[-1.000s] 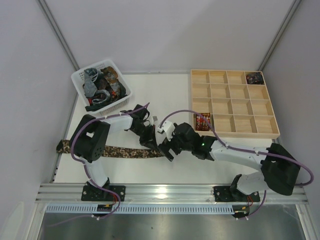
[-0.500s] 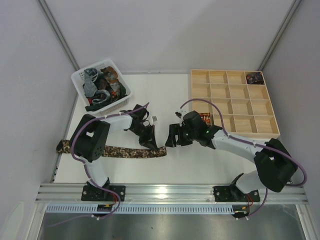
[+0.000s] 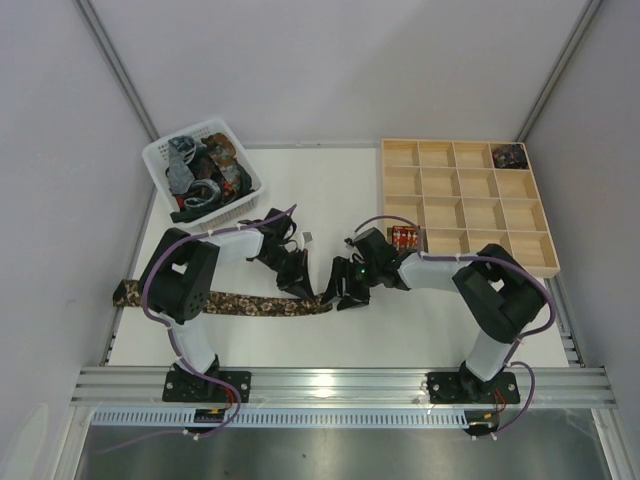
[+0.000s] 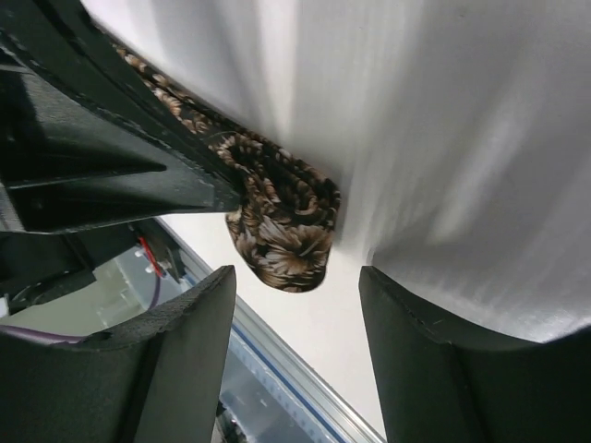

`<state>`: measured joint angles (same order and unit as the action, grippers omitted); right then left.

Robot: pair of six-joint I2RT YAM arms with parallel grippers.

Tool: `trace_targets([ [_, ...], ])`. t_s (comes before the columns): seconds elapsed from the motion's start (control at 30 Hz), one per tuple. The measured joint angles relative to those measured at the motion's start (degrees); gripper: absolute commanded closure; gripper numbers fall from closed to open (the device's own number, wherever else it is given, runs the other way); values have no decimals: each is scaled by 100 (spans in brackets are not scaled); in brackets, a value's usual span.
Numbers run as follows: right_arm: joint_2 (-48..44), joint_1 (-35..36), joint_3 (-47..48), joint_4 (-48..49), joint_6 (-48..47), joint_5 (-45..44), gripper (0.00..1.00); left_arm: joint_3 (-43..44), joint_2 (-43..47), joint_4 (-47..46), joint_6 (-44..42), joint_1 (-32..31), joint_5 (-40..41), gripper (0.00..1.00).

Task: Roll the ties
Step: Roll the tie

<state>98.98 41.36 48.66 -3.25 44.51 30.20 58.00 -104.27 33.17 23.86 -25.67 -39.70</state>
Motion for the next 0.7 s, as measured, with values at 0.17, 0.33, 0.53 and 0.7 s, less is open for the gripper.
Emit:
trace_targets([
  [0.17,52,-4,-4,389,321,186,38,0,0,-2,2,4,0,100],
  [0.33,138,-20,-7,599,518,271,38,0,0,-2,0,7,2,100],
  [0.53,334,-26,-7,610,603,275,43,0,0,-4,0,9,2,99],
  [0.7,372,-33,-7,614,632,295,43,0,0,-4,0,9,2,100],
])
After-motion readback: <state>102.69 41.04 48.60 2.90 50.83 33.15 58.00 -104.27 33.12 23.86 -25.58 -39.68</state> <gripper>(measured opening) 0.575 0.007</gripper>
